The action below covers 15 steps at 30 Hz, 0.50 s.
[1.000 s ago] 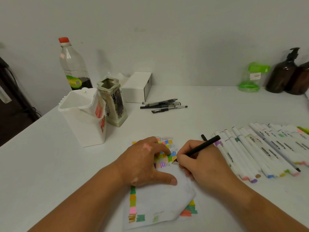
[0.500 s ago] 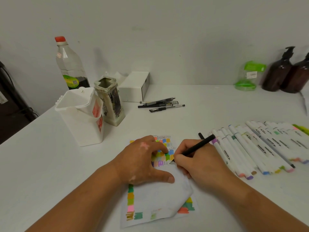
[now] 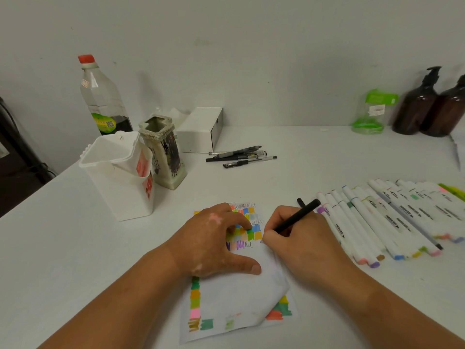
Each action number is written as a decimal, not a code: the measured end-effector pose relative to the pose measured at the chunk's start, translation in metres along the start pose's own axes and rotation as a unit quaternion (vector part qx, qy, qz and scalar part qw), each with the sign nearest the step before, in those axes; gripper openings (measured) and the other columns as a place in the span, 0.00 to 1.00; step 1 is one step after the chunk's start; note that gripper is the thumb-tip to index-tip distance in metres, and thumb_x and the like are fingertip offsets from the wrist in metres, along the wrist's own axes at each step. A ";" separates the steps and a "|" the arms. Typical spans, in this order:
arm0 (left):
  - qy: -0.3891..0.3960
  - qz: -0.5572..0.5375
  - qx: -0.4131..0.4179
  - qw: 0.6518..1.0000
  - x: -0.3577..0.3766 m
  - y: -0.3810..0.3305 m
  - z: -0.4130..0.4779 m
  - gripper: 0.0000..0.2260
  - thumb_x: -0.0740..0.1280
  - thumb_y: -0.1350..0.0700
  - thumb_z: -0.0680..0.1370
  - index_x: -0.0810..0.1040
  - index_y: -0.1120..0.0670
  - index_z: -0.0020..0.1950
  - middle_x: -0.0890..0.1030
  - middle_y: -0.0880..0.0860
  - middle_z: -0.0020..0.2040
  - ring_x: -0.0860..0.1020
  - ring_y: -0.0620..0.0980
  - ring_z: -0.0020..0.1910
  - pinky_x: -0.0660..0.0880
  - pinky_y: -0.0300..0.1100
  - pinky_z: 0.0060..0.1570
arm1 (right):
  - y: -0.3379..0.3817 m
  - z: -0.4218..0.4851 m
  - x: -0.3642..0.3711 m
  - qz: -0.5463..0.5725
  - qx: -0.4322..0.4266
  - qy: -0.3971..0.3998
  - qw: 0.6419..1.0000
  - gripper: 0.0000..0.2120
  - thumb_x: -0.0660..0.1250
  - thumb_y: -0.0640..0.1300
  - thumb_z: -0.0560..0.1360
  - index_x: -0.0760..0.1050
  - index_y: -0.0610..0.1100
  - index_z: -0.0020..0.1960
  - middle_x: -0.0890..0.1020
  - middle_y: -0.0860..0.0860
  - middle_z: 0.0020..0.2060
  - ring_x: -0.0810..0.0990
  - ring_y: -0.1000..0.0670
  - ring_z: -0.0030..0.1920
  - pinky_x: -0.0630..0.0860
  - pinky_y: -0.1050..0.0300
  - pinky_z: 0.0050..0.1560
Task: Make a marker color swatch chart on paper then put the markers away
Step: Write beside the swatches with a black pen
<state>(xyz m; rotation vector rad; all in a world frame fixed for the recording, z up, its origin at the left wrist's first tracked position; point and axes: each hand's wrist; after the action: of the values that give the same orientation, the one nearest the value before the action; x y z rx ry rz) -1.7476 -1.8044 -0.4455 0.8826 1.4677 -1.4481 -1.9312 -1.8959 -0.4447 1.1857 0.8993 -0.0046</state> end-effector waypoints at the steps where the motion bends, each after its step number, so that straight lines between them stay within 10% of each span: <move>1: 0.000 0.000 0.000 1.000 0.000 0.000 0.000 0.36 0.70 0.23 0.60 0.75 0.37 0.63 0.71 0.38 0.50 0.72 0.38 0.48 0.70 0.33 0.47 | 0.000 0.000 -0.001 -0.002 -0.003 -0.002 1.000 0.05 0.73 0.44 0.69 0.79 0.51 0.36 0.83 0.57 0.32 0.81 0.59 0.33 0.72 0.69 0.30; 15: 0.008 0.021 -0.014 1.000 -0.001 -0.002 0.000 0.38 0.68 0.22 0.60 0.72 0.37 0.66 0.71 0.36 0.50 0.73 0.37 0.49 0.68 0.27 0.43 | 0.004 -0.001 -0.011 -0.041 -0.027 0.016 0.999 0.07 0.72 0.42 0.69 0.78 0.51 0.34 0.83 0.56 0.31 0.79 0.59 0.32 0.72 0.70 0.29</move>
<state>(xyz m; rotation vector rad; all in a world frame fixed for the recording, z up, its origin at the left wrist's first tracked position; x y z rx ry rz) -1.7491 -1.8041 -0.4440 0.9040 1.4685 -1.3909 -1.9371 -1.8980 -0.4346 1.1013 0.9710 -0.0274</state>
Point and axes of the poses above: each hand's wrist, its own z-axis towards the middle knuckle, its own x-axis out of the palm, y = z × x
